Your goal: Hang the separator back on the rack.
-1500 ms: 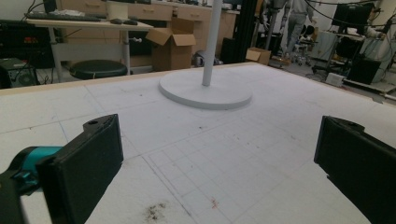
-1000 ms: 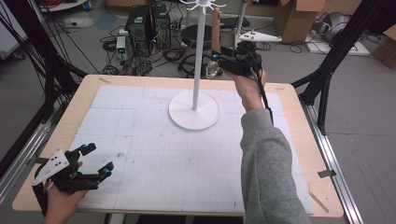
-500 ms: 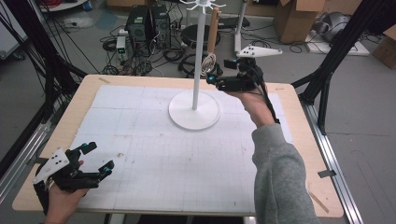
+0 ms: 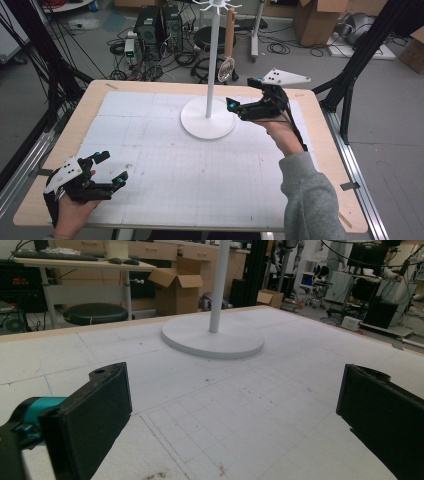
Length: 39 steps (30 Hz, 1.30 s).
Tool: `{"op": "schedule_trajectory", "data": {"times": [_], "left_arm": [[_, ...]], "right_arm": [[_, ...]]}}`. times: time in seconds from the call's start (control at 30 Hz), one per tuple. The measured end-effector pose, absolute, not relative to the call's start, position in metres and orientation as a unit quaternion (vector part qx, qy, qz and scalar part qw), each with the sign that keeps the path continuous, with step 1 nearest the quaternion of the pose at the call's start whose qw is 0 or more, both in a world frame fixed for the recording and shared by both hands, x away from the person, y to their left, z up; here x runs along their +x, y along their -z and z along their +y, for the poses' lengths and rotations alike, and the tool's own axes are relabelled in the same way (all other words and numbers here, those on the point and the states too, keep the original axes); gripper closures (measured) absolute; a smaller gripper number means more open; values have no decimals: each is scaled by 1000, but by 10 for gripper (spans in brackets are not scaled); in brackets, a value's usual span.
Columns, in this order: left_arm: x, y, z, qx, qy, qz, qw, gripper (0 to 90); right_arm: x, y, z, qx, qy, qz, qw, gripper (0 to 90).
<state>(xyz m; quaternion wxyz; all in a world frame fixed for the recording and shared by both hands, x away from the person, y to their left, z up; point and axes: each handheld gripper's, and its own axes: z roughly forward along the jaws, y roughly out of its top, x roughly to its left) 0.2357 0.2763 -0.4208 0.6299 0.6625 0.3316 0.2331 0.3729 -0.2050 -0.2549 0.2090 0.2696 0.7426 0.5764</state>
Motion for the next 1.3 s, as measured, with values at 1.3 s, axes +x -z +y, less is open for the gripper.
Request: {"op": "schedule_trajectory", "data": {"times": [1.3], "left_arm": [[232,420,275,665,-234,330,627,18]], "right_arm": [[323,339,-257,268,-605,728,175,5]]}}
